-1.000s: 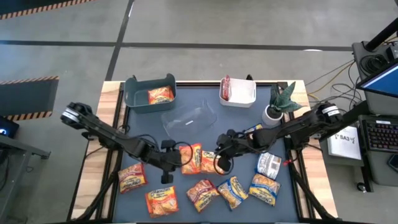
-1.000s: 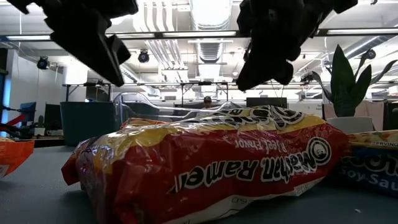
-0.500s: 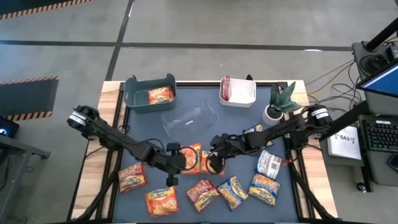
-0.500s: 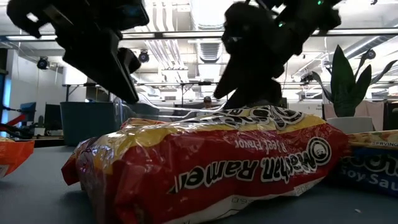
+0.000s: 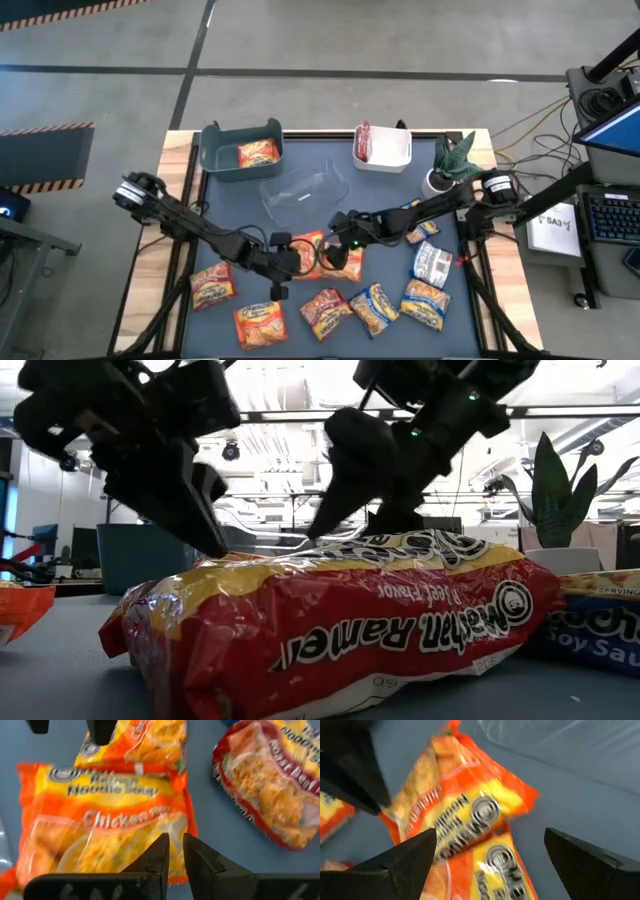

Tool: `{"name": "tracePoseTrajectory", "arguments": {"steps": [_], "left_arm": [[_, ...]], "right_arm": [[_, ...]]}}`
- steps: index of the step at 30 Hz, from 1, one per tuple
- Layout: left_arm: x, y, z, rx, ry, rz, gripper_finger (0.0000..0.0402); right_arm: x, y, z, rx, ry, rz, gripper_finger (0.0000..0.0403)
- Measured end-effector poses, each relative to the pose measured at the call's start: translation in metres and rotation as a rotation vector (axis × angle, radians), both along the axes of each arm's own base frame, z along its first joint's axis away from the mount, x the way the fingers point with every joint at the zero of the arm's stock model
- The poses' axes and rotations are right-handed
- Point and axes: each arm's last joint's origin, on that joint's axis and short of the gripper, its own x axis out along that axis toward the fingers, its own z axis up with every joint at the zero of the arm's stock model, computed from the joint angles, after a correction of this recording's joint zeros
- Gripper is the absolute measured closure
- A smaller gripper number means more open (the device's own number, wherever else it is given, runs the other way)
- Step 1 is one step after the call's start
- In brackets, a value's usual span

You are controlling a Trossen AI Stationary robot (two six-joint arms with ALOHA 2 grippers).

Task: Sort Maruchan noodles
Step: Put the orange noodle pack into the blue bin

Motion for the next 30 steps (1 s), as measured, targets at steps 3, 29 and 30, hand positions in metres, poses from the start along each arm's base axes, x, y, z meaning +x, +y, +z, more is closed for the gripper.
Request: {"name": "tracePoseTrajectory", "arguments": {"steps": [3,29,30], "left_arm": [[-0.004,0.002,-0.008,-0.038,-0.051,0.014,0.0363],[-0.031,0.014,-0.042,-0.163,-0.135,0.088,0.0363],[-0.032,0.014,-0.043,-0.163,-0.133,0.089,0.0363]], "right_arm": [[0.002,-0.001,-0.001,-0.008,0.012,0.006,0.0044],[0.024,-0.012,-0.011,0.057,-0.084,0.019,0.0044],[0.024,-0.012,-0.012,0.059,-0.086,0.020,0.0044]]}}
